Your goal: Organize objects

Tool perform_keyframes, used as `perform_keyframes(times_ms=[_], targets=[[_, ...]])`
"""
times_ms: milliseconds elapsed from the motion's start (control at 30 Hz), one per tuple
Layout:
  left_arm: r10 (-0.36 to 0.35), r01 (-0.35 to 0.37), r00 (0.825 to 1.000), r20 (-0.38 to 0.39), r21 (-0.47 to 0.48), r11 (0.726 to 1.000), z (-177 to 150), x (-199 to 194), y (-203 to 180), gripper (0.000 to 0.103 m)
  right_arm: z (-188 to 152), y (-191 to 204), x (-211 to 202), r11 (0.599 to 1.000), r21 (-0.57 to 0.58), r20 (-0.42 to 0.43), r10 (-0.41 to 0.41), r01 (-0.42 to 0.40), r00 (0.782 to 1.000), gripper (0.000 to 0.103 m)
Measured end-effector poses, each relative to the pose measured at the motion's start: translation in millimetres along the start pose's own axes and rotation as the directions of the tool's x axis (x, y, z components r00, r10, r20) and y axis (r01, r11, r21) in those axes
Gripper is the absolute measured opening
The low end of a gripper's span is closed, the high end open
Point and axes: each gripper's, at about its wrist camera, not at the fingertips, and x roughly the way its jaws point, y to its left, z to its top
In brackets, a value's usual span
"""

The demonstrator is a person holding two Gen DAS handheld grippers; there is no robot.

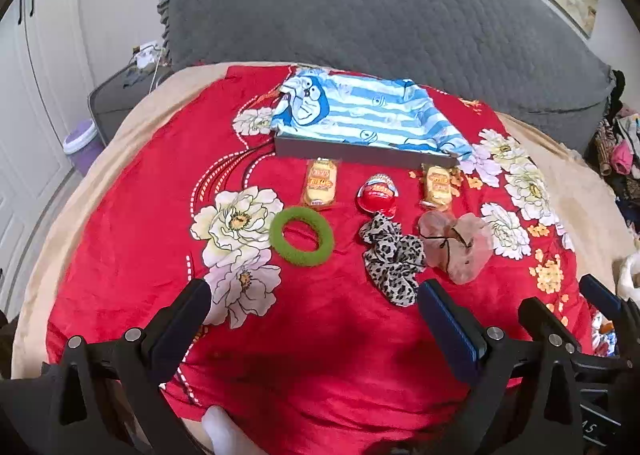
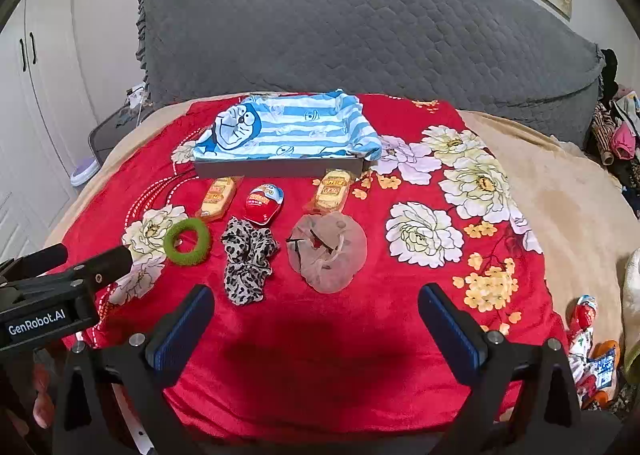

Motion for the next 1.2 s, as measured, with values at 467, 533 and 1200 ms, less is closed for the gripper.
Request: perform_keyframes(times_ms=[467,533,1200], targets=[[0.002,-0.002,0.999,0.039,0.02,1.0,-4.1,-28.2,-6.4,0.103,-1.5,-3.8,-28.8,1.0,-0.002,0.044,0.004,-0.004,0.999,0.103],[0.008,-0.009,0.999,0.036,0.023,1.0,-5.2,-29.4,-6.4,0.103,-2.7,-3.7,-31.0,1.0,-0.001,0.043,0.004,-0.004,0.999,0.103],[0.051,-0.052,0.998,0.029,0.056,0.997,-9.3,-10.9,-7.3,0.103,-8.6,-5.7,-12.7,1.0,-0.016,0.001,0.015,-0.015,1.0,0.103]])
